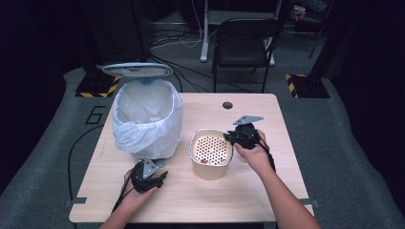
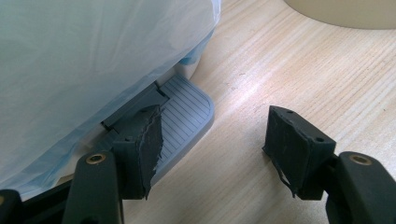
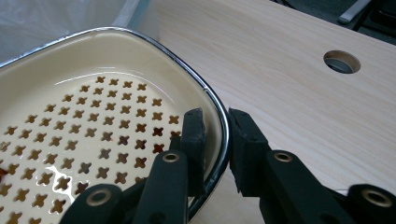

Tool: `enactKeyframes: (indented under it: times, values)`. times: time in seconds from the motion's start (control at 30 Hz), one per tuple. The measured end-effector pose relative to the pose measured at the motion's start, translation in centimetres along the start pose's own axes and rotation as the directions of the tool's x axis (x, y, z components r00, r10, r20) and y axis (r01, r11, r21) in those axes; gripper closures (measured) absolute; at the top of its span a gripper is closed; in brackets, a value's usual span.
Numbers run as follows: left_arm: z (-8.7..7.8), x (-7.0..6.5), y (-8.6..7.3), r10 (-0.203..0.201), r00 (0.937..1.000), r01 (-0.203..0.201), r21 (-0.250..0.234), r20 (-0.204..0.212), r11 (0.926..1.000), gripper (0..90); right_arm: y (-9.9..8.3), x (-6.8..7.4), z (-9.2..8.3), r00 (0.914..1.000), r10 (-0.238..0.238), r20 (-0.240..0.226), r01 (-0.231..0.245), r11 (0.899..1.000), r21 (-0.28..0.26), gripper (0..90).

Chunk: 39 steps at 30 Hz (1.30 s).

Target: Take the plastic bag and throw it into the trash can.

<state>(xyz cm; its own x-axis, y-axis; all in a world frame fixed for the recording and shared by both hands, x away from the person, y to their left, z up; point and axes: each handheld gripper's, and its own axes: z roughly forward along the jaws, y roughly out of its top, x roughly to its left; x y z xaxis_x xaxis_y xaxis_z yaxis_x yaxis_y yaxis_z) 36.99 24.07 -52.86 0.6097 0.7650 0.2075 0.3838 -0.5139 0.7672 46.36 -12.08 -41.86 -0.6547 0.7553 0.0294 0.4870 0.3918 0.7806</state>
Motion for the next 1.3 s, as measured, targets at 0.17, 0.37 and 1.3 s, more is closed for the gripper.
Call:
enactKeyframes:
  times: [0.17, 0.37, 1.3]
  values:
    - [0.0, 0.0, 0.0, -0.001, 1.0000, 0.001, 0.000, 0.001, 1.0000, 36.7, -0.5, 0.4, -0.5, 0.9995, -0.018, -0.027, 0.018, 1.000, -0.002, 77.2]
    - [0.0, 0.0, 0.0, 0.000, 1.0000, 0.000, 0.000, 0.000, 1.0000, 36.6, -1.1, 1.1, -1.2, 0.9985, -0.030, -0.046, 0.030, 1.000, -0.002, 77.0]
    - [0.0, 0.0, 0.0, 0.000, 1.0000, 0.000, 0.000, 0.000, 1.0000, 36.7, -2.1, 2.1, -2.5, 0.9938, -0.047, -0.101, 0.047, 0.999, -0.002, 72.2]
